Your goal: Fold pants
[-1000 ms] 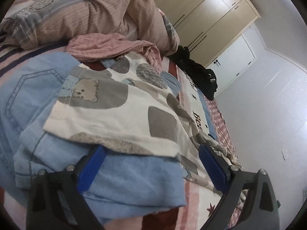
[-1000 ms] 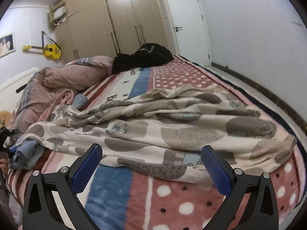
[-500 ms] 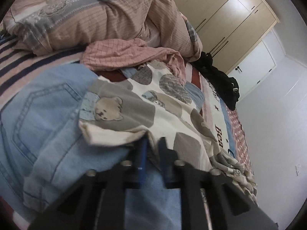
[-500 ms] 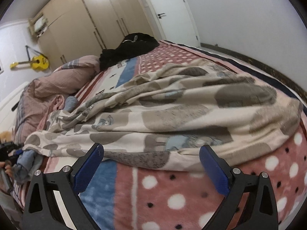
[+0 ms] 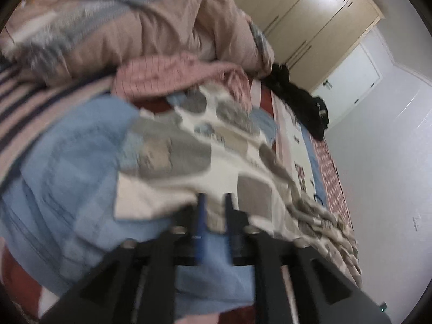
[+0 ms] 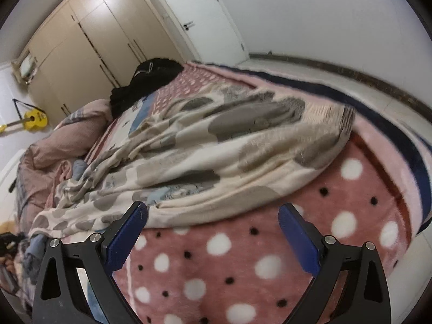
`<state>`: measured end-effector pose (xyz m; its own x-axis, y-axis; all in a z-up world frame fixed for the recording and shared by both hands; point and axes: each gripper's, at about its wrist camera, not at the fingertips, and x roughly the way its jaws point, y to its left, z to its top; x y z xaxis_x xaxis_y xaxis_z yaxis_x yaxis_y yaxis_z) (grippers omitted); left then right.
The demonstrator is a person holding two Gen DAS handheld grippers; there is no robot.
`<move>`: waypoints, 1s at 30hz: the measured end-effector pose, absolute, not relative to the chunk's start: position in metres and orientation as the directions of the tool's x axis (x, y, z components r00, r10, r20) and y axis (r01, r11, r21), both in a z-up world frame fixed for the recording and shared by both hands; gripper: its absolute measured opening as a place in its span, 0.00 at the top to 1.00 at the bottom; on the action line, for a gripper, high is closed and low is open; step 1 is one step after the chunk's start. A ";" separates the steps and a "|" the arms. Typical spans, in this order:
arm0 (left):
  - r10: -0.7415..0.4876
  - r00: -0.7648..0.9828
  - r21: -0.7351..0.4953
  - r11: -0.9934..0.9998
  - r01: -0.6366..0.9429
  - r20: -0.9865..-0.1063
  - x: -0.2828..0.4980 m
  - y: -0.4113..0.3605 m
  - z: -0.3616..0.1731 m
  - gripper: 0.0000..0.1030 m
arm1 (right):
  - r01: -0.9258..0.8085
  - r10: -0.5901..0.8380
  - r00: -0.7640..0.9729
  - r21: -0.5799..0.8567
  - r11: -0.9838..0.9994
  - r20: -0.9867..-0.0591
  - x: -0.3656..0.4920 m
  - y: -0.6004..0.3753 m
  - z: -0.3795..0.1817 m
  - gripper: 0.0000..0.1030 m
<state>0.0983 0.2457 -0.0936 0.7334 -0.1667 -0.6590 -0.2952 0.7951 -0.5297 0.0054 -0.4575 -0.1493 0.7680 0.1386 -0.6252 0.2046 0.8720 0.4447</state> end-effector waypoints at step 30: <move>-0.288 0.759 -0.727 0.602 -0.331 -0.584 0.124 0.248 -0.130 0.28 | 0.089 0.194 0.741 0.380 0.921 -0.643 0.050 -0.426 -0.154 0.04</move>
<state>0.1237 0.2475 -0.1299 0.7588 -0.2879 -0.5842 -0.3312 0.6019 -0.7267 0.0504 -0.4261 -0.1537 0.7414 0.1936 -0.6425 0.0888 0.9208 0.3799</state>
